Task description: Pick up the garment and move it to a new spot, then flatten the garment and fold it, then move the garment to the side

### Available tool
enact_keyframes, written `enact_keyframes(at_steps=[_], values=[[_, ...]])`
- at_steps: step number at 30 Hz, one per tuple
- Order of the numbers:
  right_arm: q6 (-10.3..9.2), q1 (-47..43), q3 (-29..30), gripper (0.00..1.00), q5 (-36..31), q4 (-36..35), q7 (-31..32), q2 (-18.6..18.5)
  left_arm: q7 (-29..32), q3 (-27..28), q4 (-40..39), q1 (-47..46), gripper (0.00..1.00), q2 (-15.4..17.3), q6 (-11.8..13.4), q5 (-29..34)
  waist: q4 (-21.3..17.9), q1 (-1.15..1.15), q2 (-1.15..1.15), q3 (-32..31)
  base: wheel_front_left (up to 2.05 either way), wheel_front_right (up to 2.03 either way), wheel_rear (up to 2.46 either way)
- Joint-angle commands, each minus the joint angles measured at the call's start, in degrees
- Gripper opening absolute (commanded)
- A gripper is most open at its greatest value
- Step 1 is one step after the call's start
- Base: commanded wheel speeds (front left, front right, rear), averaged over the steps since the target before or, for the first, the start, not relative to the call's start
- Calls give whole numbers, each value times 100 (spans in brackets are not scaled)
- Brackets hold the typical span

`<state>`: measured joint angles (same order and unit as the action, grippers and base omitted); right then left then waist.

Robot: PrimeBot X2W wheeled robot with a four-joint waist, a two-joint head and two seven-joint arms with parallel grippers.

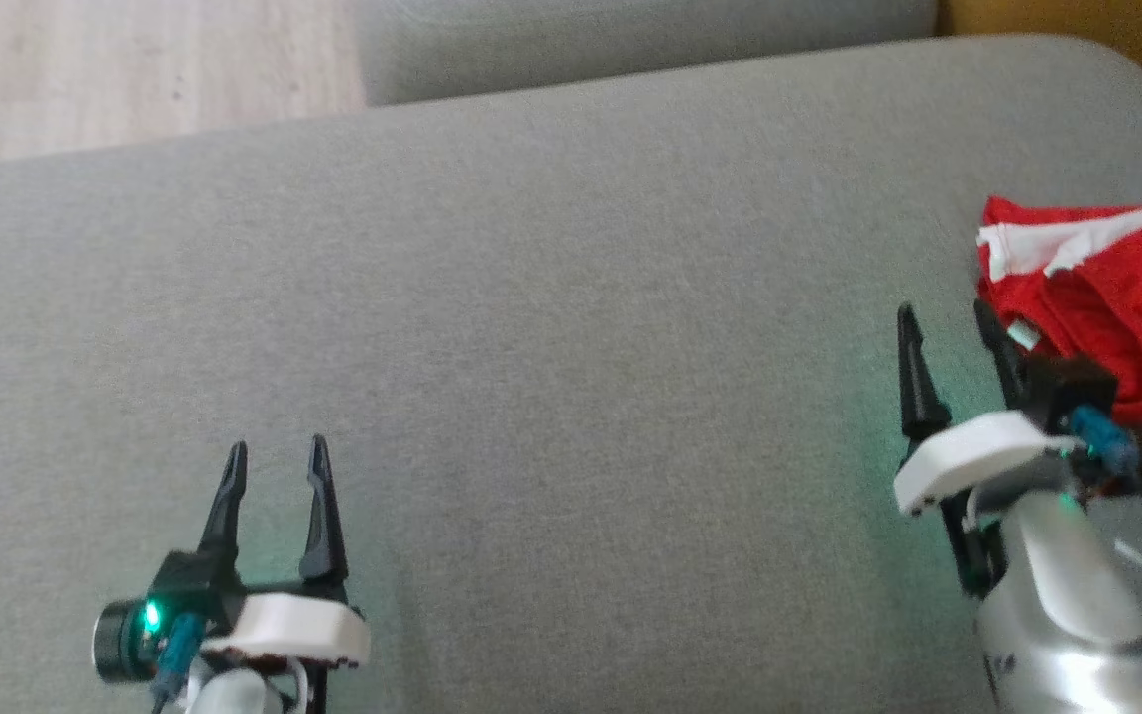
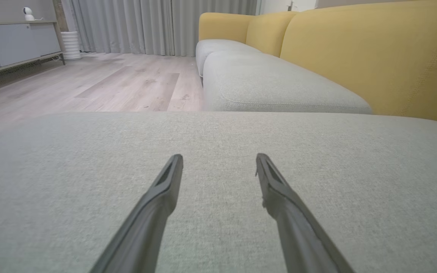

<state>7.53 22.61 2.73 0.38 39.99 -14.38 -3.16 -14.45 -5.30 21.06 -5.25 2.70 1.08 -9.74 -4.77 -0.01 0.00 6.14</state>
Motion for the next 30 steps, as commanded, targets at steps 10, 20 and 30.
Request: enact_keyframes(at_steps=[10,20,30], values=[[-4,-518,-296,100,299,-137,-62,27,-55,382,-73,228,100,18,-5,-28,351,1,0,-558,0,0,0],[-4,-698,-392,100,472,-168,-62,28,-55,537,-83,434,100,18,-176,-99,469,1,0,-725,0,0,0],[-4,-708,-504,100,484,-127,-62,28,-55,604,-114,507,100,18,-352,-193,440,1,0,-777,0,0,0]])
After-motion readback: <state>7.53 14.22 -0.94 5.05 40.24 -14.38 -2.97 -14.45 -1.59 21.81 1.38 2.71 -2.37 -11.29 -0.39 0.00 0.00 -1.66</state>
